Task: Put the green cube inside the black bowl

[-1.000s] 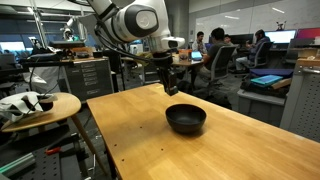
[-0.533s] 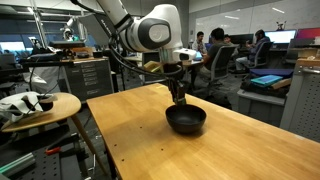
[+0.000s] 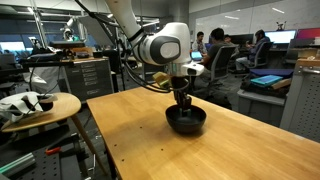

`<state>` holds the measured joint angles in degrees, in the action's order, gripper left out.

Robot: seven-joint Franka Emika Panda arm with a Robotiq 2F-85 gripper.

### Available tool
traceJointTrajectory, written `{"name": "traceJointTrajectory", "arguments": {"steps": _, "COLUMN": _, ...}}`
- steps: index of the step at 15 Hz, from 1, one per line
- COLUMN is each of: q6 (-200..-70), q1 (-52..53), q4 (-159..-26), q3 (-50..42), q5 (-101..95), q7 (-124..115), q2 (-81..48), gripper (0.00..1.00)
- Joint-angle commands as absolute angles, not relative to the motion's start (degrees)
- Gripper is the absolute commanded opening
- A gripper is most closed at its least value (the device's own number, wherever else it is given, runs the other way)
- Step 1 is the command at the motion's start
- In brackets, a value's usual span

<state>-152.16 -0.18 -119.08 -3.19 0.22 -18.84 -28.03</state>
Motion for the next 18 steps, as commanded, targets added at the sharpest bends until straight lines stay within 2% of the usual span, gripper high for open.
{"name": "traceJointTrajectory", "arguments": {"steps": 1, "q6": -151.0, "q1": 0.4, "q4": -116.3, "q3": -4.0, "q5": 1.5, "q7": -17.9, "q2": -29.5, "gripper": 0.81}}
{"name": "traceJointTrajectory", "arguments": {"steps": 3, "q6": -150.8, "q1": 0.5, "q4": -117.3, "q3": -4.1, "q5": 1.4, "q7": -18.0, "q2": -28.5, "gripper": 0.98}}
{"name": "traceJointTrajectory", "arguments": {"steps": 4, "q6": -150.7, "q1": 0.5, "q4": -117.9, "q3": -4.1, "q5": 1.4, "q7": -17.9, "q2": -27.8, "gripper": 1.00}}
{"name": "traceJointTrajectory", "arguments": {"steps": 12, "q6": -147.2, "q1": 1.7, "q4": -127.8, "q3": -4.7, "q5": -1.0, "q7": -17.8, "q2": -15.9, "gripper": 1.00}}
{"name": "traceJointTrajectory", "arguments": {"steps": 18, "q6": -139.3, "q1": 1.9, "q4": -136.8, "q3": -3.2, "q5": -4.8, "q7": -17.4, "q2": -2.6, "gripper": 1.00}}
